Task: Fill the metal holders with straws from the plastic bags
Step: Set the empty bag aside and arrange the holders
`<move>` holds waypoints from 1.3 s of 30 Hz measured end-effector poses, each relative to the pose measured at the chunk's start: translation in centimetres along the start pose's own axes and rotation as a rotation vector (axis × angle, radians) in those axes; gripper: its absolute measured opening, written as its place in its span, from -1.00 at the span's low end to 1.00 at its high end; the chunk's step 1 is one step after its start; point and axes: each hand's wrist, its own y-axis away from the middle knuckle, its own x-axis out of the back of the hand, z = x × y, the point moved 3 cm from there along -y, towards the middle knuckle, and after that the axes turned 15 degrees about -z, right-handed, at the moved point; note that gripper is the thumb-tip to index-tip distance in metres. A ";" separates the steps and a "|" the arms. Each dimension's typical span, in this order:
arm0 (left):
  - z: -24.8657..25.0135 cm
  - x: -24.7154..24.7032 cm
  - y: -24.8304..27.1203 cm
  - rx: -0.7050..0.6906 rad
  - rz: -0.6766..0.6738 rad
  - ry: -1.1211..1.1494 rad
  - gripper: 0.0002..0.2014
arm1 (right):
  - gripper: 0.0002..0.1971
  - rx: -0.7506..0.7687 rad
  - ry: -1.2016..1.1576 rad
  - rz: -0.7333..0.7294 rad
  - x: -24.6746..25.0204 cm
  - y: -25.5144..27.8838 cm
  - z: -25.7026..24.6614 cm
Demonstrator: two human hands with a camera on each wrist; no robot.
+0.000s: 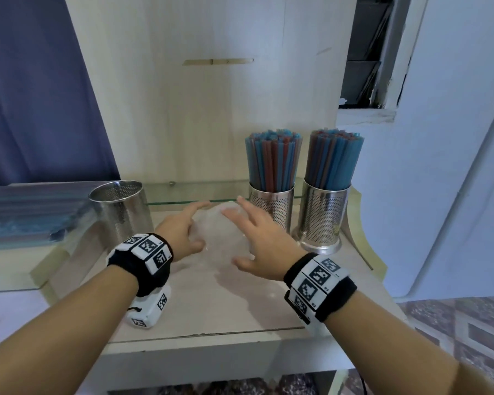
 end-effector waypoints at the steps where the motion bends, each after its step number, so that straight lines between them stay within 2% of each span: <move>1: 0.3 0.3 0.8 -0.062 0.030 0.054 -0.17 | 0.05 -0.004 0.021 -0.040 -0.3 -0.6 -0.3; 4: 1.3 1.2 2.9 -0.266 0.160 0.167 -0.21 | 0.13 -0.046 -0.095 -0.129 -0.7 -2.1 -0.9; 6: 1.9 1.9 3.9 -0.355 0.226 0.261 -0.21 | 0.07 -0.082 -0.220 -0.188 -0.6 -2.6 -1.4; 8: 2.5 2.4 4.7 -0.399 0.261 0.321 -0.18 | -0.21 -0.091 -0.302 -0.212 -0.3 -2.7 -2.1; 10: 3.0 2.8 5.5 -0.429 0.292 0.326 -0.15 | -0.61 -0.093 -0.368 -0.135 0.4 -2.7 -2.7; 12: 3.3 3.0 6.2 -0.442 0.386 0.144 -0.14 | -0.81 -0.140 -0.480 0.008 1.3 -2.8 -2.4; 14: 3.6 2.8 6.8 -0.419 0.496 -0.160 -0.06 | -0.83 -0.224 -0.581 0.104 1.8 -2.9 -2.1; 15: 3.6 2.6 6.9 -0.403 0.508 -0.262 0.00 | -0.82 -0.255 -0.606 0.137 1.9 -2.9 -2.1; 17: 3.7 2.0 6.8 -0.388 0.417 -0.338 0.13 | -0.80 -0.249 -0.678 0.162 2.3 -2.8 -2.7; 20: 3.4 1.6 6.3 -0.387 0.278 -0.193 0.15 | -0.74 -0.099 -0.894 0.063 2.4 -3.1 -3.7; 22: 3.2 1.9 6.1 -0.364 0.254 -0.013 0.01 | -0.64 -0.058 -0.783 0.018 2.4 -3.2 -3.9; 23: 3.1 2.3 6.0 -0.328 0.262 0.062 -0.09 | -0.59 -0.057 -0.633 0.052 2.7 -2.9 -3.8; 25: 2.8 3.1 5.6 -0.228 0.300 0.148 -0.30 | -0.46 -0.028 -0.351 0.249 3.5 -1.8 -4.2; 26: 2.6 3.3 5.5 -0.194 0.313 0.184 -0.39 | -0.34 0.054 -0.276 0.306 3.9 -1.3 -4.8; 27: 2.3 3.5 5.4 -0.185 0.312 0.238 -0.43 | -0.26 0.145 -0.226 0.301 4.0 -1.0 -5.2; 28: 2.2 3.6 5.3 -0.201 0.296 0.313 -0.43 | -0.26 0.217 -0.184 0.256 3.8 -1.1 -5.6; 30: 2.2 3.6 5.2 -0.252 0.240 0.537 -0.35 | -0.40 0.281 -0.131 0.183 2.9 -1.9 -5.6; 34: 2.2 3.9 5.5 -0.325 0.189 0.910 -0.28 | -0.50 0.286 -0.009 0.256 1.9 -2.8 -4.9; 36: 2.4 4.1 5.6 -0.287 0.159 1.178 -0.32 | -0.51 0.276 0.048 0.273 1.5 -3.1 -4.9; 37: 2.5 4.2 5.7 -0.260 0.144 1.220 -0.32 | -0.53 0.264 0.070 0.283 1.4 -3.3 -4.9; 39: 3.2 4.5 6.0 -0.236 0.087 1.075 -0.30 | -0.59 0.221 0.134 0.312 1.2 -3.8 -4.8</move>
